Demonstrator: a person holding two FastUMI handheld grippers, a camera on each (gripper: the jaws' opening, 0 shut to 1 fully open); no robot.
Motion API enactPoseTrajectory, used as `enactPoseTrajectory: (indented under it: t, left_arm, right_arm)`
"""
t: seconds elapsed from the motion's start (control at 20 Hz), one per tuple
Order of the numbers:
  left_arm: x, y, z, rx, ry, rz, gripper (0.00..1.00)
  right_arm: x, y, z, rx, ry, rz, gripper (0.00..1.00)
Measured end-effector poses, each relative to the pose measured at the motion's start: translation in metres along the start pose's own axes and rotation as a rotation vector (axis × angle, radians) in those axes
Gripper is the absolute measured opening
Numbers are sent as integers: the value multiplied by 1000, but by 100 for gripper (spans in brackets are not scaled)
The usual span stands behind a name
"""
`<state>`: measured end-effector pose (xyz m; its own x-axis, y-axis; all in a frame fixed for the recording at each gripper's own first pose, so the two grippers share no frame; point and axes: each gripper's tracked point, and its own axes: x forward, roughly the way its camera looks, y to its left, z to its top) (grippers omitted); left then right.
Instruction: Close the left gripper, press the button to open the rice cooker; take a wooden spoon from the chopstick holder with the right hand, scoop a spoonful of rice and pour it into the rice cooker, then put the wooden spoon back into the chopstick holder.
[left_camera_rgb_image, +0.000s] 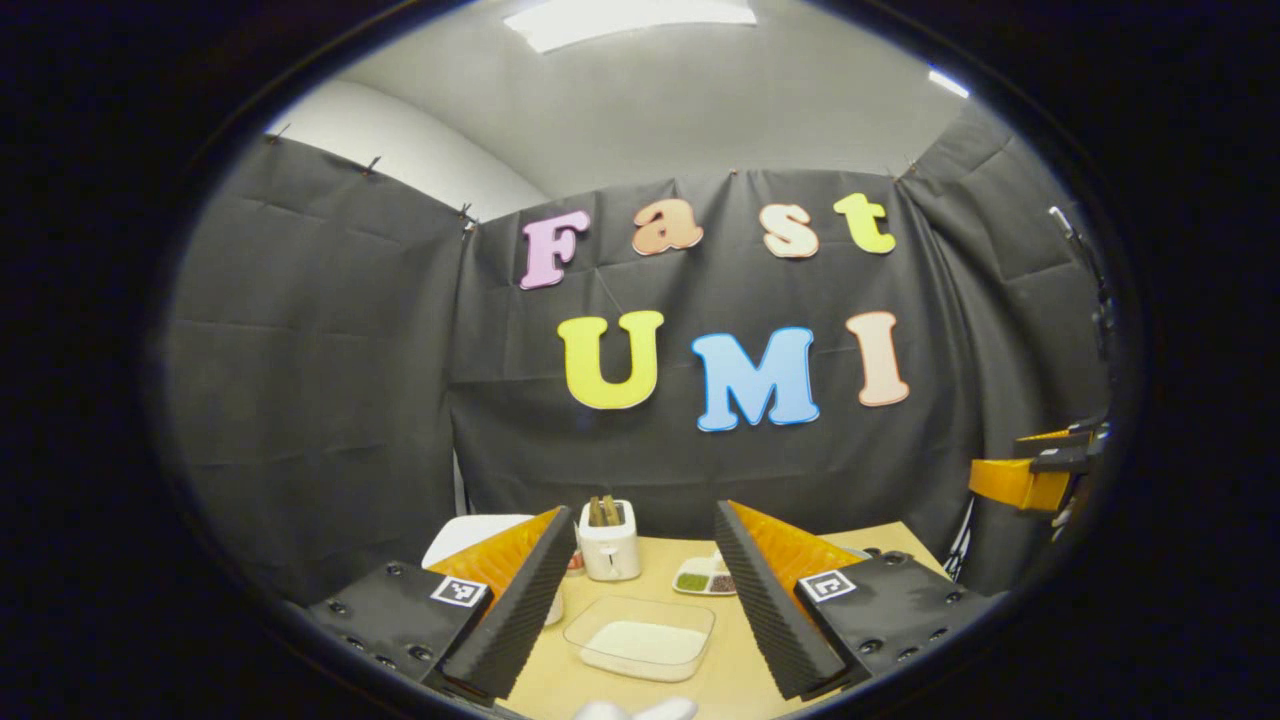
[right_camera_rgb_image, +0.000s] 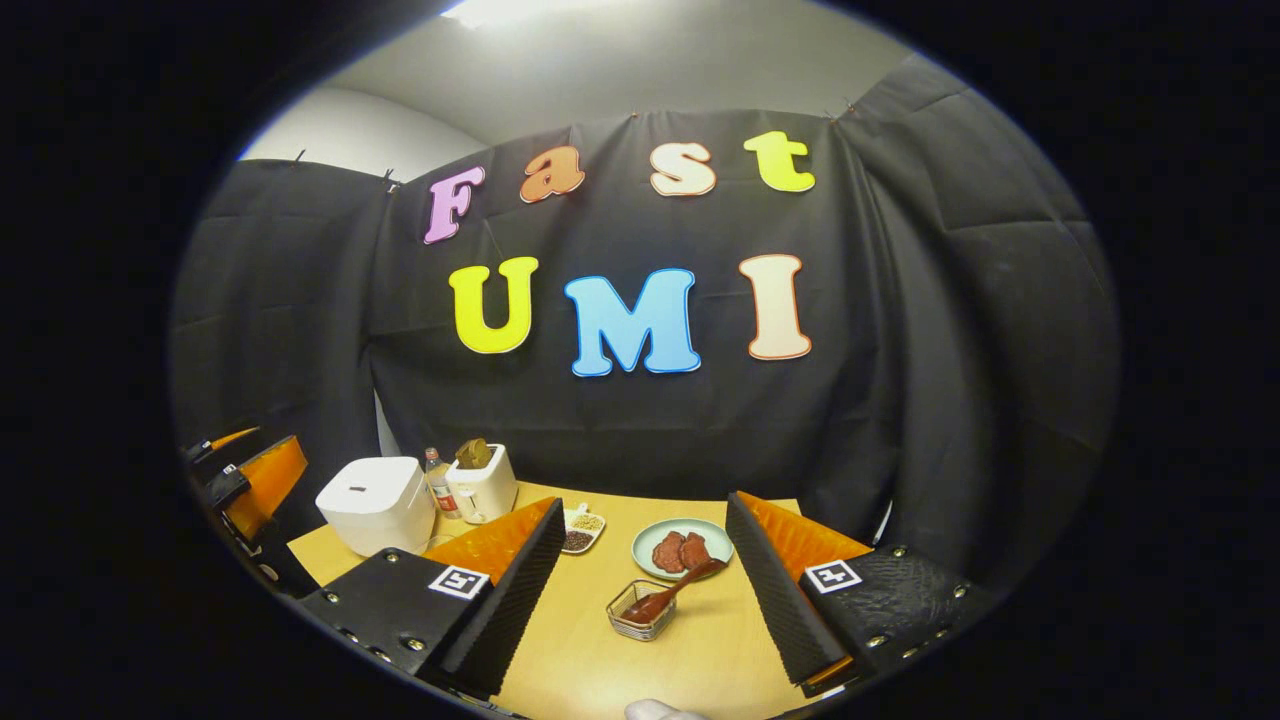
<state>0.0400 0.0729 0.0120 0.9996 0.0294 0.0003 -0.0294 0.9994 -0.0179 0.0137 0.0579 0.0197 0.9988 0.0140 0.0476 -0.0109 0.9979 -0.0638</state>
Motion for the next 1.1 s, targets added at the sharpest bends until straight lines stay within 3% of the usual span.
enactPoseTrajectory:
  t: [0.3, 0.35, 0.5, 0.8, 1.1]
  left_arm:
    - [55, 92, 7, 10, 8, -5, 97]
    - [64, 106, 5, 3, 10, -5, 99]
    - [100, 149, -3, -3, 16, 10, 99]
    - [160, 189, -33, -18, 53, 20, 99]
    - [180, 201, -38, -18, 42, 5, 99]
  right_arm:
    - [41, 88, 28, 11, -43, -5, 99]
    - [48, 101, 29, 1, -52, -5, 95]
    - [66, 127, 26, 13, -51, -19, 99]
    - [79, 133, 28, -9, -38, -112, 99]
    - [84, 139, 29, -20, -27, -154, 99]
